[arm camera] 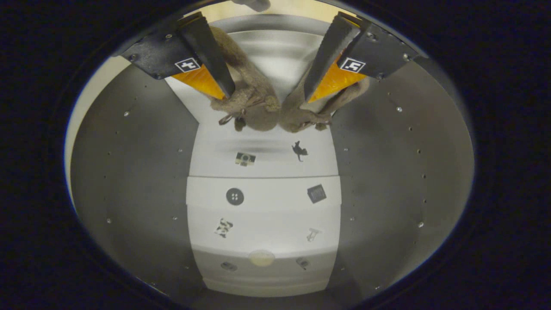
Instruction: Open the shoe cabinet door, grab the shoes and put them into the shoe cabinet, then close the shoe cabinet door.
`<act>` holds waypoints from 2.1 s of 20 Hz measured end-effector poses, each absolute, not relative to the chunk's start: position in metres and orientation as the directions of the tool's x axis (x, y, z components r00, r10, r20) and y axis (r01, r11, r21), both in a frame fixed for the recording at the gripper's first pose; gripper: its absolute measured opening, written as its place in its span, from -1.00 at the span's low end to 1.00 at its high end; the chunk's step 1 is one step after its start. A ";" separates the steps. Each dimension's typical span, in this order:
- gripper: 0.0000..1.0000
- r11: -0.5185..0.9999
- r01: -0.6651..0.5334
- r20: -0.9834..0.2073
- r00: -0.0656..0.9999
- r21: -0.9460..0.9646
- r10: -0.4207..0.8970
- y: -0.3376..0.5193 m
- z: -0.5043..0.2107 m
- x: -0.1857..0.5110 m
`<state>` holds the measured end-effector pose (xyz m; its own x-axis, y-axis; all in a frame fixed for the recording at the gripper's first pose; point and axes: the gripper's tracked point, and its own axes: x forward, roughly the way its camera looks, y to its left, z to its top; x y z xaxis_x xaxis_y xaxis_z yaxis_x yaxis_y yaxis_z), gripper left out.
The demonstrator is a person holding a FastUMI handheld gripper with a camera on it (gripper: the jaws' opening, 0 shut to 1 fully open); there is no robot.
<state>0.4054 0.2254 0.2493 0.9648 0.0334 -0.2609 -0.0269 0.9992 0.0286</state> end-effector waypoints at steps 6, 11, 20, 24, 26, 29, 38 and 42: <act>1.00 0.999 -0.030 -0.210 0.977 0.012 0.032 0.214 0.267 0.383; 1.00 0.999 -0.037 -0.166 0.985 0.038 0.042 0.207 0.297 0.316; 1.00 0.997 -0.065 -0.100 0.993 0.039 0.069 0.187 0.322 0.114; 1.00 0.994 -0.088 -0.090 0.992 0.059 0.093 0.173 0.312 0.014; 1.00 0.993 -0.091 -0.089 0.991 0.081 0.098 0.154 0.308 -0.026; 1.00 0.994 -0.070 -0.082 0.994 0.082 0.077 0.107 0.314 -0.075; 1.00 0.990 0.078 0.036 0.996 0.115 -0.082 -0.088 0.354 -0.095; 1.00 0.991 0.093 0.020 0.995 0.102 -0.095 -0.155 0.346 -0.062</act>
